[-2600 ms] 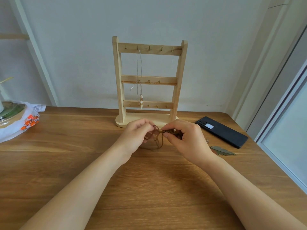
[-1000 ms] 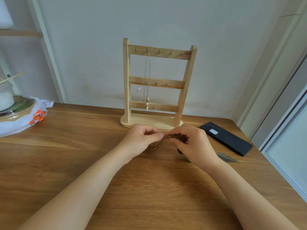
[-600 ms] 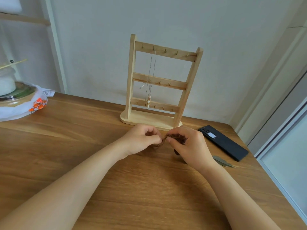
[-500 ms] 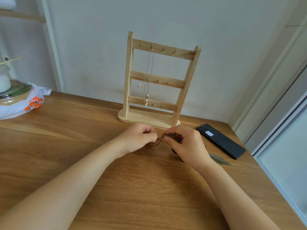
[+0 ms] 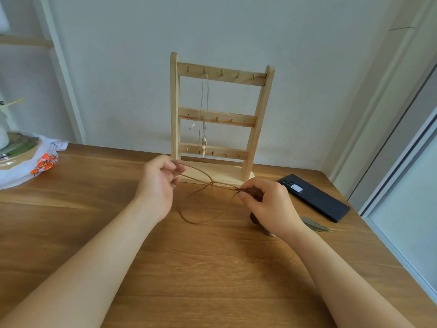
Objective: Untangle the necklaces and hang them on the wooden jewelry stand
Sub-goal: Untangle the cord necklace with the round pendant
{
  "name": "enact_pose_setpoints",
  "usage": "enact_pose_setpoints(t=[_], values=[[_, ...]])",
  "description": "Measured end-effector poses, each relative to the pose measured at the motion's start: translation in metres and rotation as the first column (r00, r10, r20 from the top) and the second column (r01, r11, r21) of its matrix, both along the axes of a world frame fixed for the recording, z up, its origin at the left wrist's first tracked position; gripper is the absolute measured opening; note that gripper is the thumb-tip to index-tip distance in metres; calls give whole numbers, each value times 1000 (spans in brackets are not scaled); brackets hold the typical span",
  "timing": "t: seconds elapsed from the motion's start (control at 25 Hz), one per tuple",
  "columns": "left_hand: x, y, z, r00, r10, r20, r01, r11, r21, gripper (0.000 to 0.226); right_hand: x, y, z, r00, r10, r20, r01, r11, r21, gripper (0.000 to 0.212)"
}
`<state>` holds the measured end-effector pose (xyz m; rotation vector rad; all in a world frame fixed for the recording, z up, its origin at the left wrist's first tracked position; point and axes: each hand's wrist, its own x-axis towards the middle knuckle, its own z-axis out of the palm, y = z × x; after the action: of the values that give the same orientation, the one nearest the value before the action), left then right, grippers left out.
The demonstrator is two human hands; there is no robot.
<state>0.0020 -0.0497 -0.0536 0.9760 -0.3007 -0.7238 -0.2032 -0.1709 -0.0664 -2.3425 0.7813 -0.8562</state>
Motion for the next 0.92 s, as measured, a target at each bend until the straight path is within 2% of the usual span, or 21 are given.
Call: enact_pose_setpoints(t=[0.04,0.12,0.28,0.36,0.48,0.56,0.68,0.76,0.8,0.92], values=[[8,0,0,992,114,-53,-111,992,56,13,1,-1,1,1000,-15,8,15,1000,26,7],[19,0,-3,963,262,-56,-247,949,196,13,2,2,3,1000,-16,9,15,998,67,6],[12,-3,-3,960,218,174,-258,933,250,6,3,7,11,999,7,45,-18,967,255,10],[2,-3,-2,922,222,318,-305,921,243,19,3,7,15,986,-21,168,-56,896,441,12],[-13,1,1,799,280,532,-411,900,143,8,1,7,25,940,-82,331,-183,698,692,15],[-29,3,8,745,221,630,-322,945,50,12,-2,7,31,907,-104,408,-290,549,784,17],[-52,9,17,666,-62,744,57,998,32,20,-3,9,37,869,-143,473,-378,422,824,14],[-67,11,16,560,-270,784,260,955,143,20,-4,12,39,855,-162,493,-395,412,821,7],[-71,11,14,519,-330,789,299,934,194,17,-4,13,39,852,-160,498,-399,418,816,5],[-80,4,5,474,-339,813,253,936,243,14,-2,17,38,849,-156,504,-397,440,805,9]])
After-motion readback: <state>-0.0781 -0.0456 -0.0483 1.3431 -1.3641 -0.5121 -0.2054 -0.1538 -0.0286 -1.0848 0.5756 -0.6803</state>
